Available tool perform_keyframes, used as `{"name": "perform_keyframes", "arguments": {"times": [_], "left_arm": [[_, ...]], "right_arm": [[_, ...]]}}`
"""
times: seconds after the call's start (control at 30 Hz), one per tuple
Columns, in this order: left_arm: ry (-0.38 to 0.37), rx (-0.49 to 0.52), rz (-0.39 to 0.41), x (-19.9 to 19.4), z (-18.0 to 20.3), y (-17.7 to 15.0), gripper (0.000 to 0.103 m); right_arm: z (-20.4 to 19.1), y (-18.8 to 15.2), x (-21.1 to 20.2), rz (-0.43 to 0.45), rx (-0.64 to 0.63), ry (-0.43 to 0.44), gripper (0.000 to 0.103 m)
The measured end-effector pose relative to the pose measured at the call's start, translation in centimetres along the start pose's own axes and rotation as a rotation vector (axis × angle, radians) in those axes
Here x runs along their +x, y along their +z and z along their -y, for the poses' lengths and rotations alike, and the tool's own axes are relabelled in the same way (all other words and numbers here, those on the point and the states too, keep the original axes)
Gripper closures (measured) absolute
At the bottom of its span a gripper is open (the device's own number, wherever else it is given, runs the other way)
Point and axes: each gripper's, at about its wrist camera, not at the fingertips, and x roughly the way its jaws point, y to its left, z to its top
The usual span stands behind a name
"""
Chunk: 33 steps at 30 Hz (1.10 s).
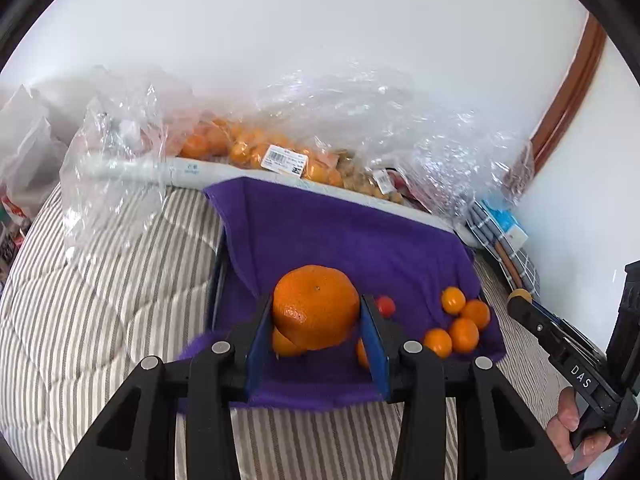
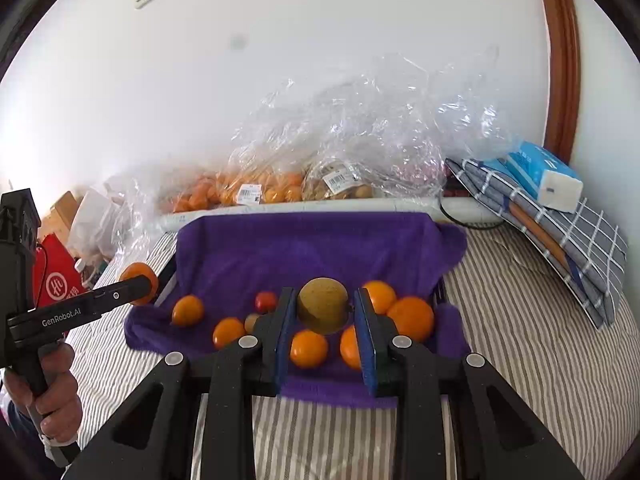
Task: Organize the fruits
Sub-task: 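Lower the yellow-green fruit onto the towel with the right gripper while the left gripper lowers the orange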
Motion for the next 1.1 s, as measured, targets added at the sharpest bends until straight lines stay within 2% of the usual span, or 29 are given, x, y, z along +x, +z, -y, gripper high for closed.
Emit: {"name": "perform_keyframes", "arguments": {"times": [0.2, 0.53, 0.77, 1.1], "left_arm": [[0.006, -0.011, -0.026, 3.1, 0.0, 1.9, 0.063], [0.037, -0.007, -0.097, 7.3, 0.5, 2.7, 0.063], [0.067, 0.001, -0.145, 8.9, 0.5, 2.0, 0.063], [0.085, 0.012, -0.161, 9.4, 0.4, 1.8, 0.062]], "right_arm": [[-0.4, 1.2, 3.6, -0.030, -0.016, -0.009, 0.074], [-0.3, 0.0, 8.5, -0.098, -0.026, -0.005, 0.074], [-0.9, -0.5, 9.6, -0.117, -0.048, -0.030, 0.074], [-1.0, -0.7, 10.5, -0.147, -0.055, -0.027, 0.074]]}}
